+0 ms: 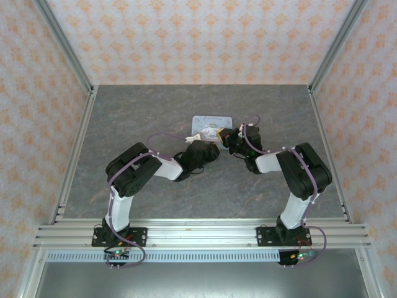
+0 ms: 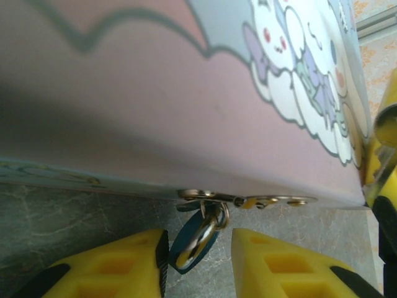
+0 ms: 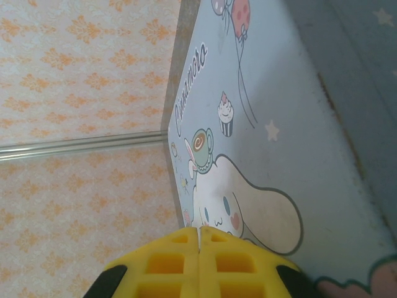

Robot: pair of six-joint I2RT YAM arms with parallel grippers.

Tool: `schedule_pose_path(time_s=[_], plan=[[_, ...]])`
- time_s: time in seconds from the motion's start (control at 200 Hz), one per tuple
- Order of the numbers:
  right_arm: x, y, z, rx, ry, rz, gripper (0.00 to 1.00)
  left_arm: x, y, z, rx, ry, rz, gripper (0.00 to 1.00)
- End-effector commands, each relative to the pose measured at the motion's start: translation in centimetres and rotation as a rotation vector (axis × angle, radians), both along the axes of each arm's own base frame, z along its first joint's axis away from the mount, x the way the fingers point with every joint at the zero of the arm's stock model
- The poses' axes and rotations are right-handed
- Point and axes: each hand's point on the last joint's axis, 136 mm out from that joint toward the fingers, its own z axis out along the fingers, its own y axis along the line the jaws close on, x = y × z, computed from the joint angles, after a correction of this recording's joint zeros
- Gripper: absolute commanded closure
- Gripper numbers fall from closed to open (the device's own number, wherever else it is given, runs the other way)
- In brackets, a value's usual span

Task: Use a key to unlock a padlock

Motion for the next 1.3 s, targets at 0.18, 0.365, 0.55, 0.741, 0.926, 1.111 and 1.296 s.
schedule_pose_path(time_s=[0.18,0.365,0.55,0.741,0.926,1.111,1.296], plan=[[0.1,-0.4,-0.6,0.004,-0.005,-0.020,1.00,0.6,1.6,-2.2,0.114,0.029,0.051,0.61],[0.2,-0.3,-0.6,0.008,-0.002,-0.017,1.00,0.7,1.4,-2.2,0.104,0.032,0.053,0.65],[0.1,-0.3,-0.7,0.009,-0.001,-0.015,1.00,0.7,1.1,-2.6,0.099,0.041,0.047,0.75],[0.1,-0.3,-0.6,0.011,-0.004,-0.015,1.00,0.8,1.0,-2.7,0.100,0.047,0.046,0.79],[0.2,-0.3,-0.4,0.018,-0.011,-0.013,1.00,0.6,0.7,-2.0,0.077,0.056,0.030,0.91],[0.3,-0.5,1.3,0.041,-0.038,-0.003,1.00,0.0,0.2,-0.6,0.040,0.075,-0.008,1.00],[-0.8,-0.9,4.1,0.043,-0.078,0.022,1.00,-0.8,0.7,0.7,0.016,0.102,-0.030,1.00]])
